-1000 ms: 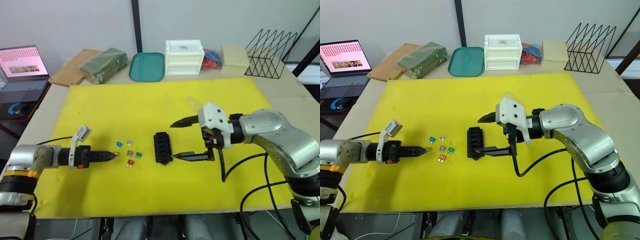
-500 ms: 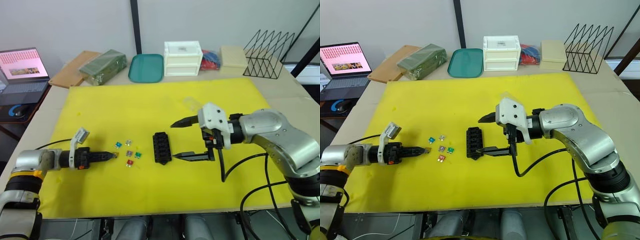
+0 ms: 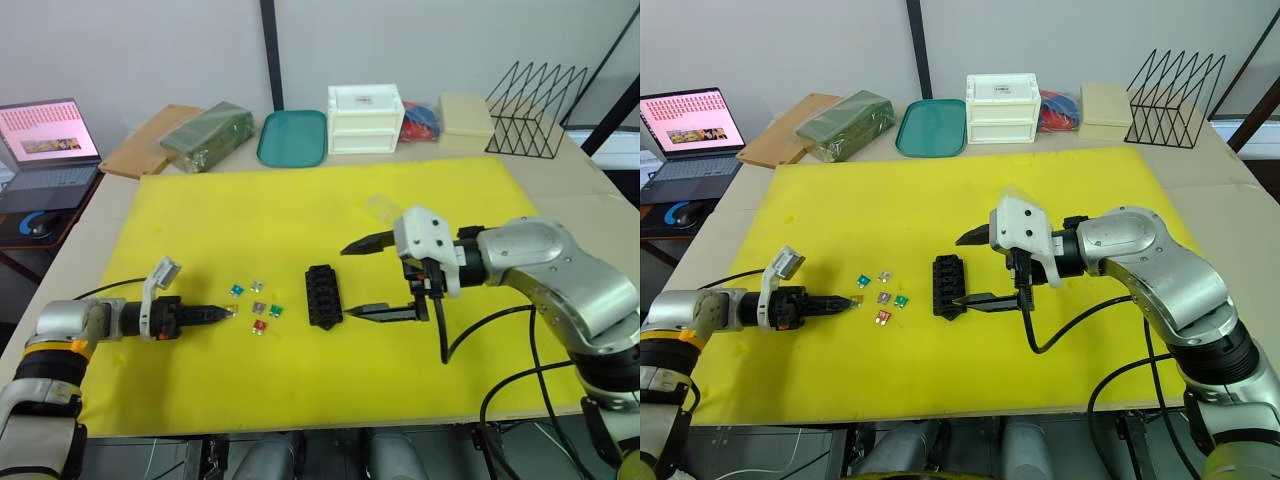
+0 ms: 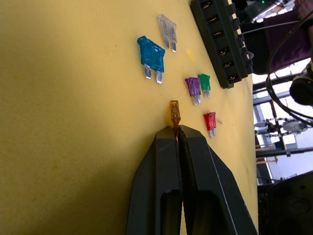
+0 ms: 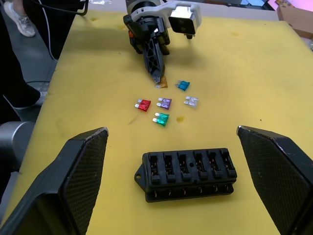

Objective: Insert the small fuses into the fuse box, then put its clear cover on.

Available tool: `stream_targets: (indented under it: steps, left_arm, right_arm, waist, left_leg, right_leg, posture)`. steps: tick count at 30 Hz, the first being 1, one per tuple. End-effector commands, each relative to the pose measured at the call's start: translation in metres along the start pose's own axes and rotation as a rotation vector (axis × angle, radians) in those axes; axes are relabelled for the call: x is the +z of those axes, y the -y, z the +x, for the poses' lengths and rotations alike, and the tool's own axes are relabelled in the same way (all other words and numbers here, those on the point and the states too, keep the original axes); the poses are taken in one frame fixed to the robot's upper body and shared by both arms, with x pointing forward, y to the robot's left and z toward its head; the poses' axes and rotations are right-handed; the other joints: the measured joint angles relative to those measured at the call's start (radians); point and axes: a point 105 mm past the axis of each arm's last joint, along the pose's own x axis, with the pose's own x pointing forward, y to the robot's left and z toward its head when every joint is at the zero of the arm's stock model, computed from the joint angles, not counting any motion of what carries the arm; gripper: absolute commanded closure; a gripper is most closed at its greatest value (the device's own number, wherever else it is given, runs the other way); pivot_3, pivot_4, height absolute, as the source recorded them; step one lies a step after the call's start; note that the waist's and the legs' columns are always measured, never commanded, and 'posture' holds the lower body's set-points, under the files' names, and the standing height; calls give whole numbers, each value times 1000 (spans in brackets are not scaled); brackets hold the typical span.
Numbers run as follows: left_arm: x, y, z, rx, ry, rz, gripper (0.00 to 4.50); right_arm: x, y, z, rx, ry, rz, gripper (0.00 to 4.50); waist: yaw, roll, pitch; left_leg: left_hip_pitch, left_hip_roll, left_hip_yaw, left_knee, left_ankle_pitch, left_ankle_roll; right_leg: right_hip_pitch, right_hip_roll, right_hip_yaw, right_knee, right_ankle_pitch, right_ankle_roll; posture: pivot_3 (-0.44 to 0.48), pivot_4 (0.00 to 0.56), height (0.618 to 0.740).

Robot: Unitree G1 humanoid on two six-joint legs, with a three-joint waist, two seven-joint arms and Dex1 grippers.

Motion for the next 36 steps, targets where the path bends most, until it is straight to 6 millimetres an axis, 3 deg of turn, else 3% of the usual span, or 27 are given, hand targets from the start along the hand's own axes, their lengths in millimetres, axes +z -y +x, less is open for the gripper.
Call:
stream_targets:
  steps: [1,6,11,14,18,20,25,30,36]
  left_arm:
    - [-12,-10,-4,82,-36,-23,4469]
    - [12,15,-2,17,56,188,4469]
    - [34,65,10,-90,98,421,4469]
    - [41,86,17,-123,114,523,4469]
    - [49,133,42,-227,128,763,4469]
    - [49,147,52,-263,137,830,4469]
    - [50,163,69,-310,158,888,4469]
    - [51,169,76,-330,155,921,4500]
    - [52,171,76,-330,152,928,4500]
  right_arm:
    - [10,0,-1,-3,20,-55,0]
    - [13,0,-4,-4,31,-27,0]
    - [12,0,-6,-16,16,50,0]
    - [16,0,-7,-15,26,92,0]
    - [27,2,-9,33,31,273,0]
    - [34,3,-9,69,60,368,0]
    - [44,2,-6,119,82,466,0]
    - [47,6,1,113,73,497,1278]
    - [48,9,3,92,66,506,1278]
  waist:
    - [0,0,0]
    - [0,0,0]
    - [5,-2,1]
    - [1,-2,1]
    - [0,-2,1]
    - [1,-3,1]
    - [2,-3,1]
    - [2,-3,1]
    - [2,-3,1]
  left_leg:
    - [0,0,0,0,0,0]
    - [0,0,0,0,0,0]
    - [-1,0,0,1,0,0]
    - [-2,0,0,1,0,0]
    - [-2,0,0,0,0,0]
    - [-2,0,0,0,0,0]
    - [-1,0,1,0,0,0]
    - [-1,0,1,0,0,0]
    - [-1,0,1,0,0,0]
  right_leg:
    - [0,0,0,0,0,0]
    - [0,0,0,0,0,0]
    - [0,-1,0,-1,0,0]
    - [0,-1,0,-1,0,0]
    - [-1,0,0,-1,0,0]
    - [0,0,0,-2,0,0]
    - [0,-1,0,-2,0,0]
    - [0,0,0,-2,0,0]
    - [0,-1,0,-2,0,0]
  posture:
    - [0,150,740]
    - [0,150,740]
    - [0,150,740]
    - [0,150,740]
    - [0,150,740]
    - [0,150,740]
    - [0,150,740]
    - [0,150,740]
    - [0,150,740]
